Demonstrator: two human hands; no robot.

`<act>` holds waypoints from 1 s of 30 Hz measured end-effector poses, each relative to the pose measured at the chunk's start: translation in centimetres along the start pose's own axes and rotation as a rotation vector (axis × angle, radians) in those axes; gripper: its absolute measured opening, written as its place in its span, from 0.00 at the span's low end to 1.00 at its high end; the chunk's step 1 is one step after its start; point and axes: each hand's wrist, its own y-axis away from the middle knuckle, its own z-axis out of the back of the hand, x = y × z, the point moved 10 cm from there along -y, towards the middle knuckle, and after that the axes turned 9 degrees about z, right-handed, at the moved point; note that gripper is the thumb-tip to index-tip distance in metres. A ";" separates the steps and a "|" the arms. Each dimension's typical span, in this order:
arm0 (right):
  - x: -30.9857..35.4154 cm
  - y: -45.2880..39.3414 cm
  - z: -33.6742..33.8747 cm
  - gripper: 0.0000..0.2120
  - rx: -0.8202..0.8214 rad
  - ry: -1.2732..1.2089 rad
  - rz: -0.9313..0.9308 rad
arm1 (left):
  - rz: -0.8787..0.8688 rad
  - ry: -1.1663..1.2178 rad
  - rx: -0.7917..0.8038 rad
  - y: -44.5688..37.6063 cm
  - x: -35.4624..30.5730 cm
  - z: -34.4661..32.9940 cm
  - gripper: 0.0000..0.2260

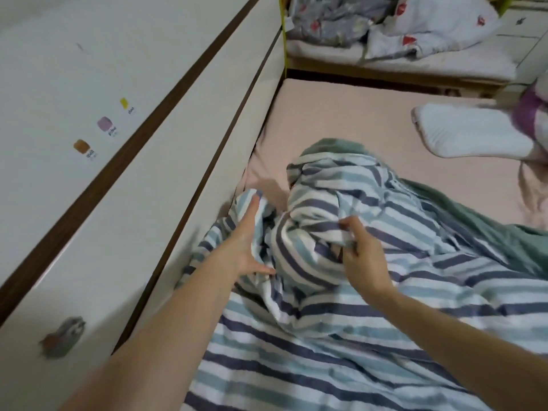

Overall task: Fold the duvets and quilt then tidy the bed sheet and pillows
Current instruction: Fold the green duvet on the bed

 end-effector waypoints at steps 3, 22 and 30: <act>3.2 8.7 1.1 0.20 0.210 0.144 0.097 | -0.026 -0.256 -0.027 4.3 0.4 -2.9 0.39; 14.2 12.0 10.8 0.38 0.416 0.808 0.448 | -0.549 -0.376 -0.224 25.8 9.1 -3.1 0.21; 20.1 27.4 -1.3 0.23 0.838 0.547 0.642 | -0.115 -1.312 -0.650 28.5 13.5 10.2 0.11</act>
